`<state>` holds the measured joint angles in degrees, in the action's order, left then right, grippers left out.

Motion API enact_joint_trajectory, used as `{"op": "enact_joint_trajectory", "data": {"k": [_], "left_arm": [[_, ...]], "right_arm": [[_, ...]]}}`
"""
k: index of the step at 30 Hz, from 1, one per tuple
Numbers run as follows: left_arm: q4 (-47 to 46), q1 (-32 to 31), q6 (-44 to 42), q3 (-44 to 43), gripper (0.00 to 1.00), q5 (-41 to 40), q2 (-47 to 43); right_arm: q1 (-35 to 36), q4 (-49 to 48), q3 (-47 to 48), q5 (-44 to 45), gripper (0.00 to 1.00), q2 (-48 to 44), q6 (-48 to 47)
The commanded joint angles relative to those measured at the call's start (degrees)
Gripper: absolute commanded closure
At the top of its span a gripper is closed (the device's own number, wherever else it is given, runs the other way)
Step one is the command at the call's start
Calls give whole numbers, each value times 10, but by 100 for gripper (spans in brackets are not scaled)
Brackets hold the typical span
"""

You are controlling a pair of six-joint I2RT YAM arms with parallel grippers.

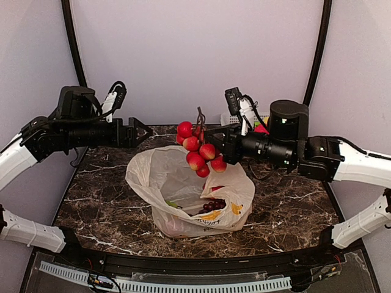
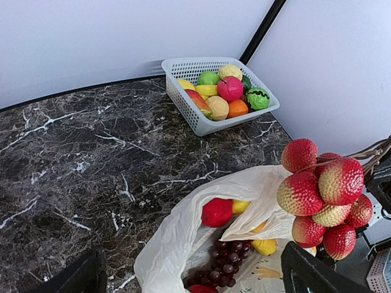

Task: Untie the knot of the plastic bag and take out the fruit
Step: Place the fake fruit in the bin.

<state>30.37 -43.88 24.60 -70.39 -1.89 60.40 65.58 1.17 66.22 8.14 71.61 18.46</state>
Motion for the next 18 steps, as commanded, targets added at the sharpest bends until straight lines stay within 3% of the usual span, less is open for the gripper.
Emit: {"op": "enact_joint_trajectory", "data": {"k": [1,9,14,18], "left_arm": [[102,22,-65,-80,1,51,53],[134,140,-129,-162,1,125,134],[127,197,-148,-155,1,110,127],[95,222,-158,-107,1,88,100]], "right_arm": [[-6,46,33,67,100,-28,-19],[-39,166,99,152,100,-50,-26],[-82,223,133,195,100,-40,-23],[-146,249,152,174,100,-12,-12]]}}
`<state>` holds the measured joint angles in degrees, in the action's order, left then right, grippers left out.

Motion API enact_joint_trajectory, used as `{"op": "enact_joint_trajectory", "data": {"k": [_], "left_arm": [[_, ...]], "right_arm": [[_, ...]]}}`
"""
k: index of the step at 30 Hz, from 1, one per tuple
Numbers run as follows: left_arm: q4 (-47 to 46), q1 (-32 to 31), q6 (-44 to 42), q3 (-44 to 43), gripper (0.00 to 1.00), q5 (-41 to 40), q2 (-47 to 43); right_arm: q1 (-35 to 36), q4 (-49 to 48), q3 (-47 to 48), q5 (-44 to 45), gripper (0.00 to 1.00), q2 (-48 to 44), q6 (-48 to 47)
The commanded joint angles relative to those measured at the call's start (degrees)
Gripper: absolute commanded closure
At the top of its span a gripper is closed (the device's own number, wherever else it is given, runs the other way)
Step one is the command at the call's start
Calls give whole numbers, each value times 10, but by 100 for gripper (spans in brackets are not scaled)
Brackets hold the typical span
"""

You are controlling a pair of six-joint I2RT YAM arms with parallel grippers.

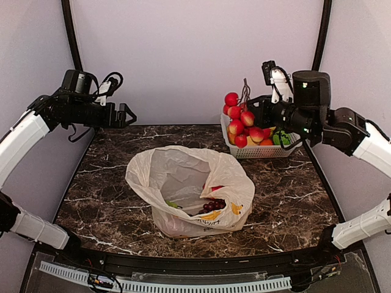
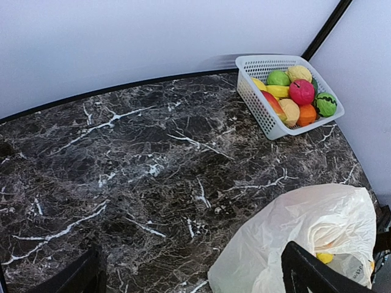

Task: Untie the knot of the plastic bag and take out the fruit
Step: Place the fake fruit in the bin.

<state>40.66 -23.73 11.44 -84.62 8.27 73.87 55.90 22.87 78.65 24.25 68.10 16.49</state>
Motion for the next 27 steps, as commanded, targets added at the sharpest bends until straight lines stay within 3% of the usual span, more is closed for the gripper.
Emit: {"op": "enact_joint_trajectory", "data": {"k": [1,6,13,17,23,27], "left_arm": [[-17,24,-29,61,1,-17,-39],[-97,35,-39,155,1,-15,-79],[-130,69,-42,186,1,27,-80],[-193,108,-36,246,1,59,-108],[-262,122,-65,315,1,7,-133],[-296,122,-88,352,1,50,-143]], "right_arm": [[-67,35,33,-1,100,32,9],[-137,45,56,-67,100,88,0],[-233,39,85,-182,100,174,-28],[-266,40,107,-200,100,226,-47],[-304,24,152,-239,100,297,-71],[-324,16,201,-254,100,352,-93]]}}
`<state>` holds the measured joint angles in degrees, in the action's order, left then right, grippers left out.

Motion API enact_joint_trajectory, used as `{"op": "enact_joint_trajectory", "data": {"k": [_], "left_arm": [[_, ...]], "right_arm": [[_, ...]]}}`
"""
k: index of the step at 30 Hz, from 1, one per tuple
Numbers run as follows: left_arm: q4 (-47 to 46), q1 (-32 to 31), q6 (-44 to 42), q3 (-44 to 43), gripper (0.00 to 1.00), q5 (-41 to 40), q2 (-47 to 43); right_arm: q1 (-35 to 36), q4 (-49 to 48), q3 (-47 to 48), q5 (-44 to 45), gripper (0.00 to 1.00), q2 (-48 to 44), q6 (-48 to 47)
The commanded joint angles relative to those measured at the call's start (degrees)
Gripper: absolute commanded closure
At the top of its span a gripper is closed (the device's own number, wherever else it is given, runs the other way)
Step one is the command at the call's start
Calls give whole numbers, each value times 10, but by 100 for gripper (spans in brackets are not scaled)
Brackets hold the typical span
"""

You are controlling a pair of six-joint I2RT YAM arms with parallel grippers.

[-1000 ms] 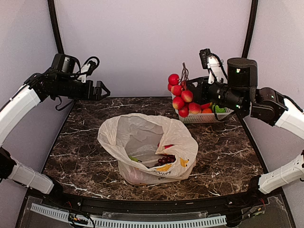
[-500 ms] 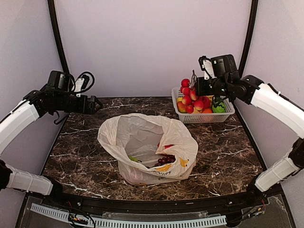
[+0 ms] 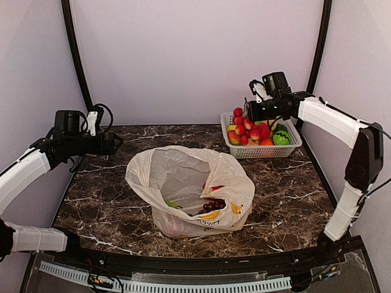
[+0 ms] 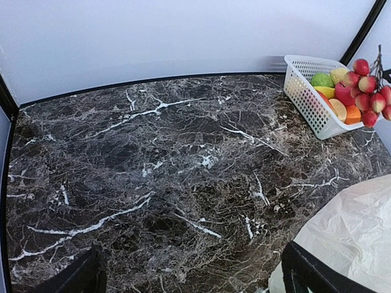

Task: Untie the knot of the plastic bag and take out the fruit
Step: Place the fake fruit in the bin.

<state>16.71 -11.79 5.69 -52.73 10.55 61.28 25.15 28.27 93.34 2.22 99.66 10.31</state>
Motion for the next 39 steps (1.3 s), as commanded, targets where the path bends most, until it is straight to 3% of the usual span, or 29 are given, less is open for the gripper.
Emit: {"op": "enact_joint_trajectory", "data": {"k": [1,15,35,39], "left_arm": [[-58,2,-31,37,1,33,-18],[-55,4,-34,51,1,-35,-12],[-52,5,-28,73,1,-88,-18],[-54,5,-27,74,1,-87,-17]], "right_arm": [[-23,-38,67,-37,100,51,-36],[-69,-35,221,-88,100,232,-94],[-75,-29,256,-208,100,321,-73],[-75,-28,254,-205,72,311,-73]]}}
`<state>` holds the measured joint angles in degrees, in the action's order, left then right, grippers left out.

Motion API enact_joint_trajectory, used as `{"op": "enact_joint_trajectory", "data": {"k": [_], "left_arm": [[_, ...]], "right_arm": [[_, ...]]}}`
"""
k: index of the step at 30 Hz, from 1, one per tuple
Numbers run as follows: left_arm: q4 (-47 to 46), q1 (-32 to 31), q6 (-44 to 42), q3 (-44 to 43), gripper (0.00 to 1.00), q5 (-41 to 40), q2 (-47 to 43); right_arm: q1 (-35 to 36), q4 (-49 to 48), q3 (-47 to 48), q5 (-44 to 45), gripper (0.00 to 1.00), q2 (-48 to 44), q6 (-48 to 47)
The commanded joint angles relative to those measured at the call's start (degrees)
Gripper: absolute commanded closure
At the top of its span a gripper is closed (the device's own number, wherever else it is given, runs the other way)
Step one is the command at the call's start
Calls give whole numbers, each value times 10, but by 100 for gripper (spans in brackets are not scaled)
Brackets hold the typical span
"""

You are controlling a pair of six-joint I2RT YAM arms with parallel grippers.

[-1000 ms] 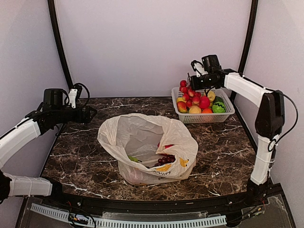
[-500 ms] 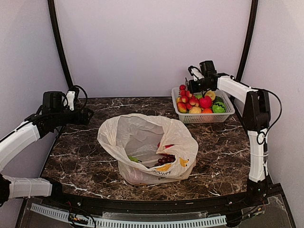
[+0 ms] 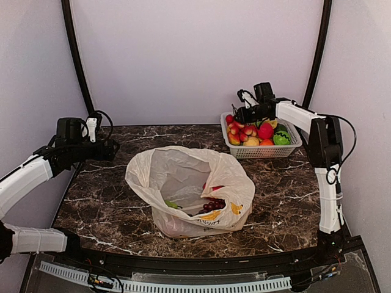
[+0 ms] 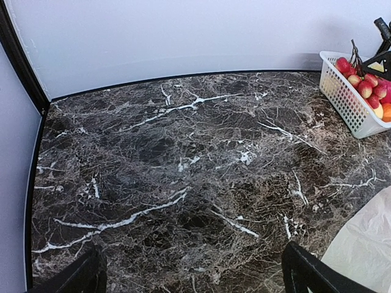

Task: Untie the knot of the plastic bag and take out the fruit
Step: Place the fake fruit in the bin.

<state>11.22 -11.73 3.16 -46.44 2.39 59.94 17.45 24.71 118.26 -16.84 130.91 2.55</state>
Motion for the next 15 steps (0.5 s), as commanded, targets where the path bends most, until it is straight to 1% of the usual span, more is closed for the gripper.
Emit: {"op": "enact_joint_trajectory", "data": {"k": [1,4,9,11,13,15], "left_arm": [[0,4,-2,11,1,-4,-2],[-2,4,-2,11,1,-1,-3],[-2,3,4,15,1,8,-12],[-2,4,11,17,1,20,-20],[9,3,26,12,1,34,-30],[38,3,43,-5,1,53,-39]], "right_arm": [[2,9,4,-15,66,-5,4],[2,9,-1,-12,50,-19,1],[2,9,-18,1,29,-58,-1],[2,8,-30,6,16,-78,-2],[2,6,-44,1,6,-99,-4],[2,7,-60,-5,1,-120,-7]]}}
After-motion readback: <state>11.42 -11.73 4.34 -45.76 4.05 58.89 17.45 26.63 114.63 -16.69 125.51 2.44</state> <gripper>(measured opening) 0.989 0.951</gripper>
